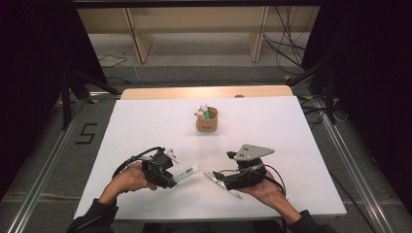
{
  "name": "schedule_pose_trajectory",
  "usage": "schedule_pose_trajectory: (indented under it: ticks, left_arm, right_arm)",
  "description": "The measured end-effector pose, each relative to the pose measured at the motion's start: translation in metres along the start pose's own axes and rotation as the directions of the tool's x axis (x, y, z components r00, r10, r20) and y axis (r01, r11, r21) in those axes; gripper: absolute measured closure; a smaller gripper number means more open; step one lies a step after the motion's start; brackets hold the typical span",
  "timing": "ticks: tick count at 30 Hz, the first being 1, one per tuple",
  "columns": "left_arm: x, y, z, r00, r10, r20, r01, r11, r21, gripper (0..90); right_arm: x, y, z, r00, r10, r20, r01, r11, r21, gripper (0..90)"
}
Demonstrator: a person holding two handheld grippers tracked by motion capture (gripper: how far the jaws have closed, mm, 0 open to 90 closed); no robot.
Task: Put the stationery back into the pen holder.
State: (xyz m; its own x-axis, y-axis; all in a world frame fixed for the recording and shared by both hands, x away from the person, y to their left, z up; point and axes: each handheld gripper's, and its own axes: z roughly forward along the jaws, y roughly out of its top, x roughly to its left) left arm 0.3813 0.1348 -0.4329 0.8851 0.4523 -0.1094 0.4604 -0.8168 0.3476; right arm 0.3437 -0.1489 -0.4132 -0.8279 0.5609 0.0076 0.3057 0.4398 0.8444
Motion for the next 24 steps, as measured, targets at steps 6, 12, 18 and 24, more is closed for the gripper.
schedule_pose_trajectory:
  ticks: [6, 12, 18, 24]
  left_arm:
    - [-0.004, 0.015, 0.001, 0.9996, 0.017, 0.020, -0.017, 0.9998, 0.006, 66.5]
    - [-0.007, 0.030, 0.001, 0.9987, 0.028, 0.042, -0.029, 0.9994, 0.019, 66.6]
    - [-0.012, 0.045, 0.001, 0.9972, 0.044, 0.061, -0.045, 0.9988, 0.020, 66.5]
    - [-0.017, 0.060, -0.001, 0.9956, 0.062, 0.071, -0.063, 0.9979, 0.016, 66.5]
  right_arm:
    - [0.015, 0.001, 0.005, 0.9950, -0.099, 0.012, 0.099, 0.9949, 0.020, 19.6]
    - [0.029, 0.001, 0.011, 0.9801, -0.198, 0.019, 0.197, 0.9796, 0.042, 19.6]
    - [0.043, -0.002, 0.019, 0.9360, -0.346, 0.062, 0.342, 0.9368, 0.076, 19.8]
    - [0.054, -0.007, 0.025, 0.8745, -0.470, 0.119, 0.457, 0.8813, 0.119, 20.8]
